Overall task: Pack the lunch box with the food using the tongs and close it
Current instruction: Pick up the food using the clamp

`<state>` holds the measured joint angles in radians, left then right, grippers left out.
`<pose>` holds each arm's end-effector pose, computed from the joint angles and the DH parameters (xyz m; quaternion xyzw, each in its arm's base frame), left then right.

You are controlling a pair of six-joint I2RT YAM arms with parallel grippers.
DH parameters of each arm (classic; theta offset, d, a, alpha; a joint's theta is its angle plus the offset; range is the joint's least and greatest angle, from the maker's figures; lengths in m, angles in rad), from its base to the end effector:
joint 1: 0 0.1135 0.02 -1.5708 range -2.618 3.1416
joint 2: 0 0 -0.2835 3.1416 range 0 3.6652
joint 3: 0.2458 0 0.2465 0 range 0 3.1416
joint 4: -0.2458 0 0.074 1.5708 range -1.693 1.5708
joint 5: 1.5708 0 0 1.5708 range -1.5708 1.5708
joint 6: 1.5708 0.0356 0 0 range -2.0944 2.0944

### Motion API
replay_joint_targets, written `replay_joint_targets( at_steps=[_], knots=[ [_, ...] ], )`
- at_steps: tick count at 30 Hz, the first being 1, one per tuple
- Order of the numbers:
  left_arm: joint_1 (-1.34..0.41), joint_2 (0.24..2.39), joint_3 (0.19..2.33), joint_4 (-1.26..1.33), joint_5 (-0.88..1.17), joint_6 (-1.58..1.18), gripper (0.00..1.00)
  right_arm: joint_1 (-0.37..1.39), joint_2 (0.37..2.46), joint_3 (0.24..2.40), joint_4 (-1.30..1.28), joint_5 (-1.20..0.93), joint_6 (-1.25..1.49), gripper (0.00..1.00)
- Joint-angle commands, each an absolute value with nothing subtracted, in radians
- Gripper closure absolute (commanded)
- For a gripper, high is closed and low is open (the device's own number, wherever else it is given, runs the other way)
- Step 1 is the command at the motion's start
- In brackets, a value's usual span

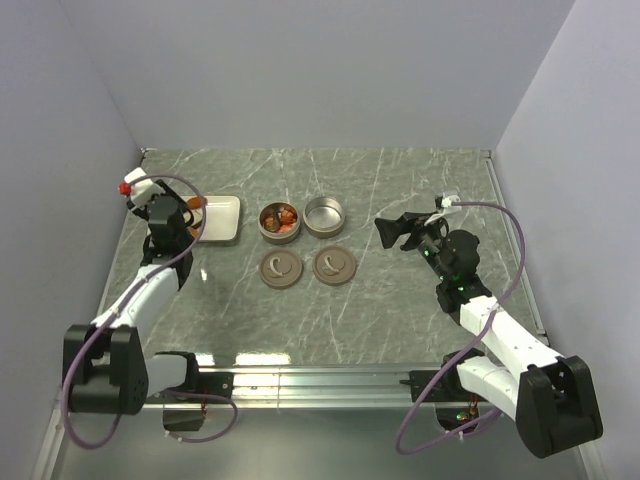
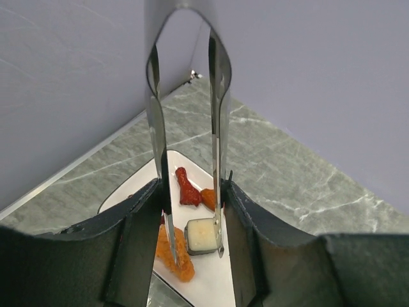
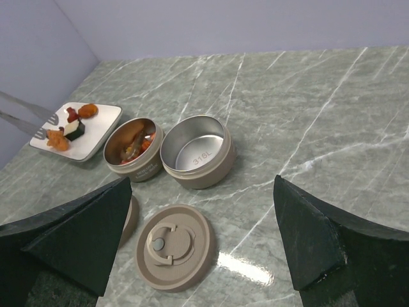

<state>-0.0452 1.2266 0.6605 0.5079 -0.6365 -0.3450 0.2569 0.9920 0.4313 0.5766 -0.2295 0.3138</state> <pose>0.2614 0.0094 0.2968 -0.3155 0.6510 0.0969 0.6835 0.1991 0.0607 0.2762 -0.0617 0.6989 0.2764 0.6568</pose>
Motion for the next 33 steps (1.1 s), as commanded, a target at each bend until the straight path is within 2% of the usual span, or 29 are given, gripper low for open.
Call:
replay_joint_targets(
  at_steps=[1,10,23,33],
  knots=[
    [-0.044,1.140,0.647,0.539,-0.655,-0.374,0.52,0.252,0.991,0.442,0.618,-0.230,0.310,0.01],
    [-0.040,1.129,0.608,0.469,-0.776,-0.393,0.53,0.252,1.009,0.449,0.618,-0.233,0.311,0.01],
    [0.023,1.245,0.649,0.479,-0.667,-0.414,0.52,0.250,1.009,0.449,0.617,-0.235,0.313,0.01],
    [0.043,1.292,0.670,0.491,-0.666,-0.423,0.52,0.250,1.011,0.451,0.617,-0.236,0.310,0.01]
  ],
)
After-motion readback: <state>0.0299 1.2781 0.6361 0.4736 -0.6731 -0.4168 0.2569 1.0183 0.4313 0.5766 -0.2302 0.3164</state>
